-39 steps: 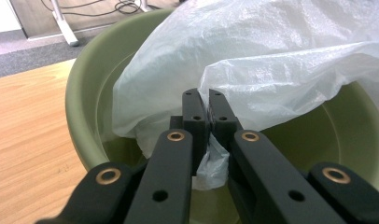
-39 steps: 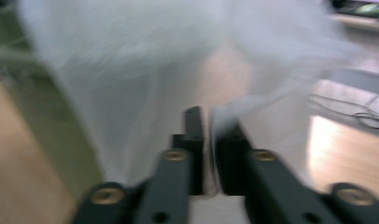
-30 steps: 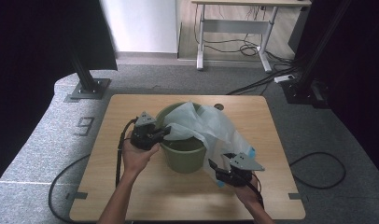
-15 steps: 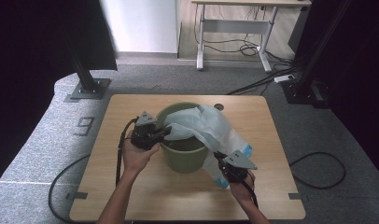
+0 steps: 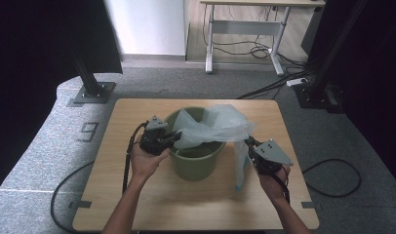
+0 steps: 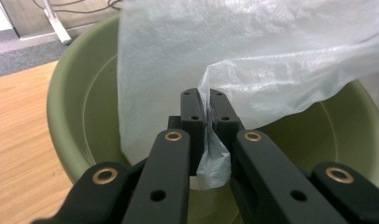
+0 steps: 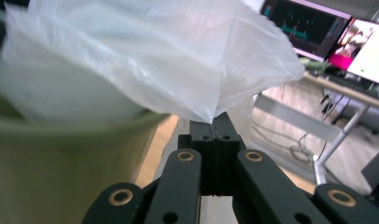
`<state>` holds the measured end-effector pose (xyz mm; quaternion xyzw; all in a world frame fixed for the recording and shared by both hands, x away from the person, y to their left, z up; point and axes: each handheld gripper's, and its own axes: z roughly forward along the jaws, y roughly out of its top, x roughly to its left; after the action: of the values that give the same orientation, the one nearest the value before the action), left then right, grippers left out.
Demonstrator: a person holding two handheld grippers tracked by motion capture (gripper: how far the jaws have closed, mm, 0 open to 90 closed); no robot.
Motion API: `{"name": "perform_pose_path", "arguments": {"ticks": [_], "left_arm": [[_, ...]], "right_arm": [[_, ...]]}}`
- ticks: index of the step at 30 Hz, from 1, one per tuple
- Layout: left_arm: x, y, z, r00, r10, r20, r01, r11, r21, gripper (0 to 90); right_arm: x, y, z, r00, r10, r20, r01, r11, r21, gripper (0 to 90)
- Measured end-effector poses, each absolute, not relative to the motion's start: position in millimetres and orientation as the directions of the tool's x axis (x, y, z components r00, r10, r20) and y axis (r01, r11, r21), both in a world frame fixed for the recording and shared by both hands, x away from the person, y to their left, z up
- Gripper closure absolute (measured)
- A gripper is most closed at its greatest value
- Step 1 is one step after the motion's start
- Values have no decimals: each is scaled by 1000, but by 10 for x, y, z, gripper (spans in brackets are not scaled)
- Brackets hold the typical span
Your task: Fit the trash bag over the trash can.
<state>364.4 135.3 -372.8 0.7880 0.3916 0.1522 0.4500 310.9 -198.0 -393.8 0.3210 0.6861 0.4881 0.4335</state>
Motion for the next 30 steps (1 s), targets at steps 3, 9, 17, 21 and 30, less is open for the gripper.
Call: {"name": "perform_pose_path", "arguments": {"ticks": [3, 9, 17, 21, 30], "left_arm": [[3658, 1339, -3737, 660, 741, -126, 479, -286, 830, 834], [3584, 1338, -3697, 678, 727, -106, 428, -274, 861, 567], [3375, 1269, -3483, 741, 668, -66, 345, -294, 891, 330], [3329, 1096, -3438, 773, 633, -39, 317, -333, 888, 293], [3431, 884, -3537, 758, 652, -34, 334, -343, 878, 411]], "right_arm": [[3093, -1959, -3813, -425, 861, -280, -3, 308, 951, 888], [3087, -1949, -3803, -437, 862, -256, 5, 287, 958, 888], [3153, -1960, -3885, -460, 863, -209, 59, 265, 962, 888], [3146, -1912, -3872, -475, 857, -200, 58, 258, 964, 887], [3136, -1828, -3903, -515, 839, -176, 66, 243, 968, 887]]}}
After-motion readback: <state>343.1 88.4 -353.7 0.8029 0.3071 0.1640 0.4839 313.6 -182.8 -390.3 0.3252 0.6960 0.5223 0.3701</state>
